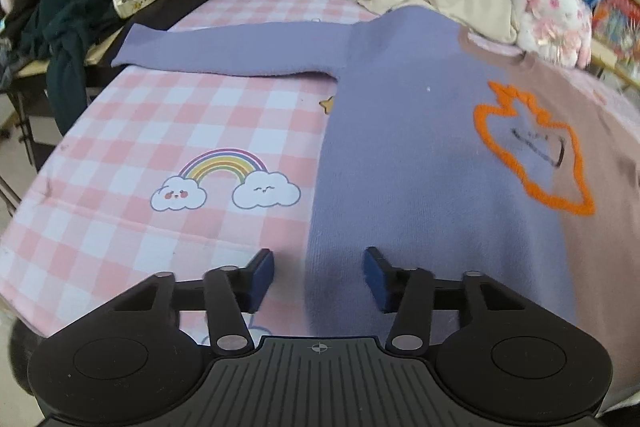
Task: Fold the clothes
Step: 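Pinch the hem with both grippers and pull it to straighten the sweater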
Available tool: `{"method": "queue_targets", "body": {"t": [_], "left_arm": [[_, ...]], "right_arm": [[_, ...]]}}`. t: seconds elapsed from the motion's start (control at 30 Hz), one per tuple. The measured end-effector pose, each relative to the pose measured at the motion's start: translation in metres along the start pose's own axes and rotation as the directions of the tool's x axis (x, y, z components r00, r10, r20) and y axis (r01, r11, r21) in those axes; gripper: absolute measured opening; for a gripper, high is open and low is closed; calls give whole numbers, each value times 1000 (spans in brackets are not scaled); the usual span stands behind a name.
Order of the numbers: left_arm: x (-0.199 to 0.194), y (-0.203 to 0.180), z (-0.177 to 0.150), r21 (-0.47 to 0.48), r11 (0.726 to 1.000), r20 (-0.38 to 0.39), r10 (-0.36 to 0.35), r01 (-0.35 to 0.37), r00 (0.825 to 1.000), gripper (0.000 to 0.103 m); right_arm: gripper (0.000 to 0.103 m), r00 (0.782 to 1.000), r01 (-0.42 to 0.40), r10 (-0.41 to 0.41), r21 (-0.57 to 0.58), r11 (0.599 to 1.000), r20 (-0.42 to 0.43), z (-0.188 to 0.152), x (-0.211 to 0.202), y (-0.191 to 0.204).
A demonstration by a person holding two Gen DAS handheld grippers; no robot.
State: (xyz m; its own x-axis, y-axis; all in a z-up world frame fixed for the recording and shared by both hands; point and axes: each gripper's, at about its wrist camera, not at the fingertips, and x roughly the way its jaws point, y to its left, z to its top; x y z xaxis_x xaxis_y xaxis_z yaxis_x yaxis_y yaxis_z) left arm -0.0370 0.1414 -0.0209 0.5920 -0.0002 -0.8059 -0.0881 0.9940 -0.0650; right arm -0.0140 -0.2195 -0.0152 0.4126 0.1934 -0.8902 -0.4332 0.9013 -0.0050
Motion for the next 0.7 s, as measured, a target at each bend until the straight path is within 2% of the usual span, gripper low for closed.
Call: {"method": "queue_targets", "body": {"t": [0.03, 0.07, 0.1, 0.17, 0.23, 0.37, 0.43, 0.53, 0.7], "left_arm": [[0, -2, 1, 9, 1000, -2, -17, 17, 1000, 23], [1, -3, 3, 14, 999, -4, -30, 30, 1000, 16], [2, -5, 4, 13, 999, -5, -32, 32, 999, 14], [6, -10, 8, 18, 999, -2, -42, 42, 999, 11], [10, -18, 12, 28, 998, -4, -59, 59, 998, 11], [10, -45, 13, 129, 990, -17, -63, 64, 998, 9], [8, -47, 10, 150, 987, -9, -52, 53, 999, 8], [8, -29, 7, 87, 995, -6, -58, 58, 998, 8], [8, -15, 9, 100, 992, -24, -72, 74, 997, 8]], "right_arm": [[15, 1000, 4, -4, 4, 1000, 4, 0, -1, 0], [12, 1000, 9, -10, 12, 1000, 12, -2, -2, -2], [11, 1000, 16, -16, 24, 1000, 20, -1, -1, -5], [10, 999, 31, -33, 48, 998, 36, 2, 2, -11], [8, 994, 95, -98, 54, 994, 46, 7, 8, -16], [6, 973, 216, -220, 65, 974, 66, 15, 18, -24], [6, 979, 196, -197, 23, 980, 55, 15, 15, -16], [6, 986, 154, -152, -33, 987, 70, 10, 11, 5], [7, 980, 185, -183, -17, 983, 84, 9, 12, 17]]}}
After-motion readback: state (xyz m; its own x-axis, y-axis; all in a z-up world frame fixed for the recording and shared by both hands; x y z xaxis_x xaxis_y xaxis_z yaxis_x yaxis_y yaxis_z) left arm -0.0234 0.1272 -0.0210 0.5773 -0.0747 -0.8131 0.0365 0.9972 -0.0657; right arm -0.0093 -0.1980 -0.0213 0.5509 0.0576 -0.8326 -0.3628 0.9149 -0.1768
